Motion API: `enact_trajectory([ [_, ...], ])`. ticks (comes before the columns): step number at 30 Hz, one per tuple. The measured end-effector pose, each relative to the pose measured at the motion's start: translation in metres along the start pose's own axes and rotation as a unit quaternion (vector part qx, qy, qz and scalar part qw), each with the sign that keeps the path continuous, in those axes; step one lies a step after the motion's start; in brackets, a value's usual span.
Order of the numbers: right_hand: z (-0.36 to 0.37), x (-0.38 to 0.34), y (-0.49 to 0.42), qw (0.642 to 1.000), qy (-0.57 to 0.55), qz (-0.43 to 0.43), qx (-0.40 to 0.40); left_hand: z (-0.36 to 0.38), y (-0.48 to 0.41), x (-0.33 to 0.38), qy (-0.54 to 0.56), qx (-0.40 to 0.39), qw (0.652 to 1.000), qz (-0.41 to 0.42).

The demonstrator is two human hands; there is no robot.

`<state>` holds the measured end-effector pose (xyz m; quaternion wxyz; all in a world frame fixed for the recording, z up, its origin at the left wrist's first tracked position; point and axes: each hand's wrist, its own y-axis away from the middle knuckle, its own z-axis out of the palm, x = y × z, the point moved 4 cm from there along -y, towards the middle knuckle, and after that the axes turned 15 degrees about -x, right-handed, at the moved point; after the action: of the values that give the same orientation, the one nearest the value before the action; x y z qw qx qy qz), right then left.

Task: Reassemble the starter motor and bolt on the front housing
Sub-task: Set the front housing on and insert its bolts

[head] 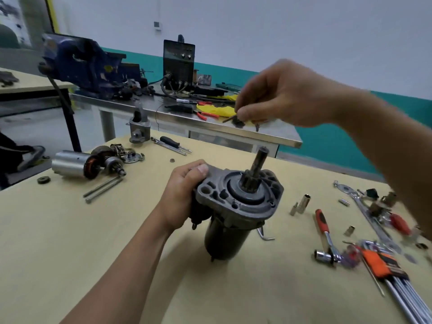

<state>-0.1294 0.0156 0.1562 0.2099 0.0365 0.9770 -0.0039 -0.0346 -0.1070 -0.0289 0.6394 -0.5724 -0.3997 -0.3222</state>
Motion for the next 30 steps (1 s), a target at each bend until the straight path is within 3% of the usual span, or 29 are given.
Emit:
enact_trajectory([
  [3, 0.01, -0.069, 0.025, 0.99, 0.081, -0.062, -0.092, -0.001, 0.0, 0.0, 0.016, 0.01, 1.0, -0.013],
  [9, 0.05, -0.078, 0.007, 0.948, 0.25, 0.02, -0.194, 0.001, 0.005, 0.01, 0.034, 0.029, 0.999, -0.022],
  [20, 0.07, -0.07, -0.006, 0.935, 0.3, 0.055, -0.183, 0.004, 0.009, 0.018, 0.018, 0.029, 0.999, -0.001],
  [30, 0.075, -0.072, -0.003, 0.945, 0.292, 0.013, -0.146, 0.002, 0.007, 0.013, 0.032, 0.027, 0.999, -0.01],
])
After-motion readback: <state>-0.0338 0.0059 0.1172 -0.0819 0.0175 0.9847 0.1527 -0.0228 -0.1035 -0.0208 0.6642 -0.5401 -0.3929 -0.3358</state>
